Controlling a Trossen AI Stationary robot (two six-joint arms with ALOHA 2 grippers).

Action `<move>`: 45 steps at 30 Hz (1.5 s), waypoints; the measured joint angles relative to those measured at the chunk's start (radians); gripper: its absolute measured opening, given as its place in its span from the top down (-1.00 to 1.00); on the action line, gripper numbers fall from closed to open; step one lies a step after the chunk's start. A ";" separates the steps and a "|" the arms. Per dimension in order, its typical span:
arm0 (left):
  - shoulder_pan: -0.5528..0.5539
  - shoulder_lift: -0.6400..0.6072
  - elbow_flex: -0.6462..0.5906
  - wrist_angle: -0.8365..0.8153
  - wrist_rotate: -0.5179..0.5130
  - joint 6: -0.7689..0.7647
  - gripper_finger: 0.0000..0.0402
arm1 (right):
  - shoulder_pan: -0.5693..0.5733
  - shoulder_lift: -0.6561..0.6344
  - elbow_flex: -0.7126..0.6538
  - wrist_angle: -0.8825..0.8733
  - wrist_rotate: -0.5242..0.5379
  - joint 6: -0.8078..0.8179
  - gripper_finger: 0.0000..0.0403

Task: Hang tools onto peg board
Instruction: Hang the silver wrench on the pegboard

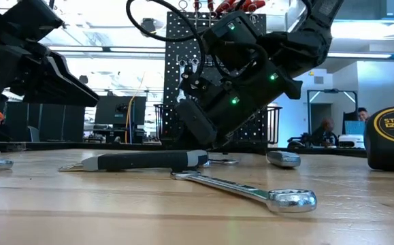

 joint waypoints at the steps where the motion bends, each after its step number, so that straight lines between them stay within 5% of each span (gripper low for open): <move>1: 0.003 0.000 0.000 0.000 0.000 0.000 0.24 | 0.005 -0.010 -0.001 0.004 0.012 -0.016 0.84; 12: 0.009 0.000 0.000 0.001 0.033 0.022 0.24 | 0.061 -0.058 -0.002 0.163 0.124 -0.103 0.84; 23: 0.009 0.000 0.000 0.000 0.038 0.017 0.24 | 0.123 -0.169 -0.005 0.334 0.706 -0.365 0.84; 30: 0.008 0.000 0.000 0.000 0.038 0.016 0.24 | 0.049 -0.247 -0.085 0.727 0.714 -0.664 0.84; 35: 0.008 0.000 0.000 -0.001 0.051 0.015 0.24 | -0.053 -0.251 -0.185 0.965 0.661 -0.616 0.84; 45: 0.008 0.000 0.000 0.000 0.049 0.014 0.24 | -0.219 -0.177 -0.152 1.081 0.596 -0.590 0.84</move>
